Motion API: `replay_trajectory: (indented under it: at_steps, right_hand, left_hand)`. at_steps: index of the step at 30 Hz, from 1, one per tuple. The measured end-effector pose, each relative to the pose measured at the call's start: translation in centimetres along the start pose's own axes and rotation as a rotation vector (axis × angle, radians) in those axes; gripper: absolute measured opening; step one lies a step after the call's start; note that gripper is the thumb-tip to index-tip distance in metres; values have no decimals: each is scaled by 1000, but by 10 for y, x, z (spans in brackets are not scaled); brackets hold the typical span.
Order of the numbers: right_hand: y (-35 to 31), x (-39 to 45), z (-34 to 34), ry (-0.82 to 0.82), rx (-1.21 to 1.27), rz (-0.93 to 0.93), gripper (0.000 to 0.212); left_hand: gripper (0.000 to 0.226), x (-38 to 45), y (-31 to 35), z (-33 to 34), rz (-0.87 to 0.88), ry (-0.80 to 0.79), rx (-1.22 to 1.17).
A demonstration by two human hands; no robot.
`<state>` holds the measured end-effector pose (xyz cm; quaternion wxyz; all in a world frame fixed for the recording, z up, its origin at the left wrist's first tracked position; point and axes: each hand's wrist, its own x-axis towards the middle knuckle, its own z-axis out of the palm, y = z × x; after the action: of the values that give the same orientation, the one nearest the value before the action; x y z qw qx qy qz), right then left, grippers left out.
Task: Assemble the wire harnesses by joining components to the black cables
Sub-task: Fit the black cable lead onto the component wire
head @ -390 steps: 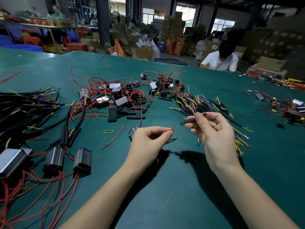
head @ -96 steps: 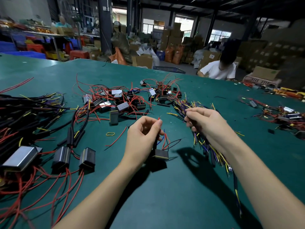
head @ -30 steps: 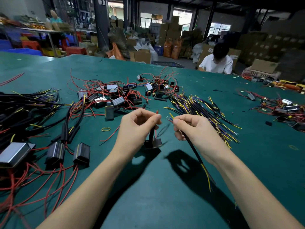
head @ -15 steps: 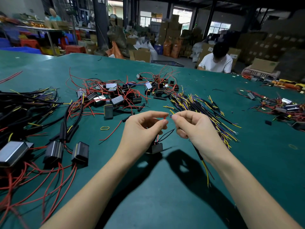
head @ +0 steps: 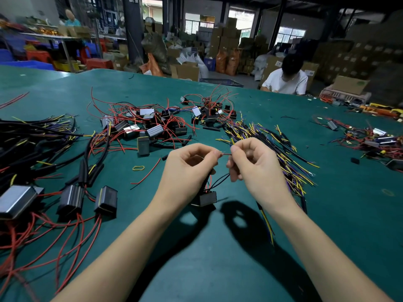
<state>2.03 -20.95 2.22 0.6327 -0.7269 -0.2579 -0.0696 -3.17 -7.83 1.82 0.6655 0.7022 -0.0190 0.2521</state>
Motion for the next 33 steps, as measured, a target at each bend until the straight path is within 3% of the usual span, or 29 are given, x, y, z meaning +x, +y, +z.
replay_trajectory:
  at_steps: [4,7,11,19,26,33]
  right_hand:
    - [4,-1,2,-30,33,40,14]
    - [1,-1,-2,-65,-35,-52,30]
    - [-2,-1,-7,-146,-63,-97,24]
    - [-6,-3,-5,-96,-307,-330,23]
    - [-3,-1,-6,-119,-61,-96,19]
    - [-1,0,-11,-165,-45,-105,23]
  left_hand:
    - [14,-2,-1,1,32,-17,24]
    - [15,-2,-2,1,53,-15,64]
    - [12,-1,-3,-2,108,12,141]
    - [12,-1,-4,-1,238,59,246]
    - [14,-2,-7,1,298,96,273]
    - [7,-1,-9,-1,377,79,371]
